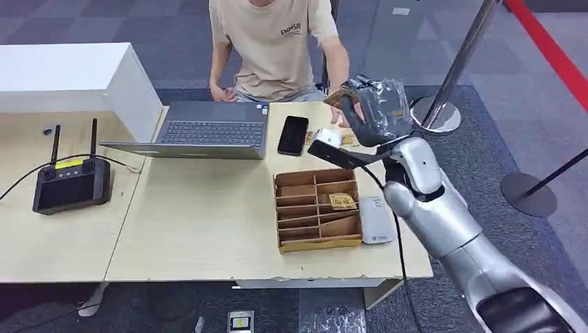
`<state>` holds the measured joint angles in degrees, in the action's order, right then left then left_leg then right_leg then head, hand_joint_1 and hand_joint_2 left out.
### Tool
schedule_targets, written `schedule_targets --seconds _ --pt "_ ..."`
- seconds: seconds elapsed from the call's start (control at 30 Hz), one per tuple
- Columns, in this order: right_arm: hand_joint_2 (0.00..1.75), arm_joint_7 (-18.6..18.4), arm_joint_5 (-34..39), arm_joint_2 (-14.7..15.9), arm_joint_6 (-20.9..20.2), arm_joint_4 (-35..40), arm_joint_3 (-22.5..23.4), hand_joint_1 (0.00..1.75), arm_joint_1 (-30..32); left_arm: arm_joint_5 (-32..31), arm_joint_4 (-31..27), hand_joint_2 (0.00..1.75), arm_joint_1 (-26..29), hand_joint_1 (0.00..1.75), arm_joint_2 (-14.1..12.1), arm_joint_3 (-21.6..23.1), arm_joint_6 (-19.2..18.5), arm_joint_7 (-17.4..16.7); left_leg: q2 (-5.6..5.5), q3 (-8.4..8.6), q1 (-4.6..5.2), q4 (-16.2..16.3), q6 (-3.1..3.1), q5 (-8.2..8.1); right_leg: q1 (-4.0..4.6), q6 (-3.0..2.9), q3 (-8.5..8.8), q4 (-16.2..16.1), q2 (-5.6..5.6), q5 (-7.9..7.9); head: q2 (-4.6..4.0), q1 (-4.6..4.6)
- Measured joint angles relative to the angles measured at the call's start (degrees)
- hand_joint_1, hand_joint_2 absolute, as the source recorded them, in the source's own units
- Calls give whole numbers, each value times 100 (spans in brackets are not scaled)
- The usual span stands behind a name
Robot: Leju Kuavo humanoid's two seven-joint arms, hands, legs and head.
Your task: Pass the card to the sensor for recognition and then transmit it.
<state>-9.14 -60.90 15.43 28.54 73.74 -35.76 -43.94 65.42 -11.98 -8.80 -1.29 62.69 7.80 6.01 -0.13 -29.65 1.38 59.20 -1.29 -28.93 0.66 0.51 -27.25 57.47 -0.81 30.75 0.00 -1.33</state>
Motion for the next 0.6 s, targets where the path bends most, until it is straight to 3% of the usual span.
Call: schedule_targets --seconds 0.17,0.37,0.4,0.5,0.53,0.57,0.6 --pt "175 -214 -712 0 -153 -321 -347 175 -170 -20 2 0 -1 0 -13 24 2 -28 0 0 0 0 0 0 0 0 0 0 0 0 0 0" --pt "175 -201 -743 -26 -223 -664 -561 175 -249 -133 2 0 -3 0 -44 61 28 -127 1 0 1 1 0 0 0 0 1 0 0 0 0 2" --pt "175 -190 -710 -31 -221 -716 -579 175 -253 -164 4 175 -8 0 -46 81 28 -148 2 1 1 1 0 0 0 0 1 0 0 0 0 2" --pt "175 -164 -587 -57 -212 -883 -644 175 -259 -195 2 175 -24 0 -48 105 31 -164 1 1 1 1 0 0 0 0 1 0 0 -1 0 0" --pt "175 -166 -546 -63 -208 -931 -666 84 -259 -203 4 175 -30 0 -46 111 31 -164 1 1 1 1 0 0 -1 0 1 0 0 -1 0 2" --pt "175 -166 -515 -72 -210 -983 -686 84 -260 -218 4 175 -34 0 -48 127 31 -164 1 2 1 2 0 0 -1 0 1 0 0 -1 0 0" --pt "175 -175 -498 -79 -203 -1031 -701 9 -260 -225 4 175 -36 0 -46 131 31 -160 1 2 1 1 0 0 0 0 1 0 0 -1 0 2"
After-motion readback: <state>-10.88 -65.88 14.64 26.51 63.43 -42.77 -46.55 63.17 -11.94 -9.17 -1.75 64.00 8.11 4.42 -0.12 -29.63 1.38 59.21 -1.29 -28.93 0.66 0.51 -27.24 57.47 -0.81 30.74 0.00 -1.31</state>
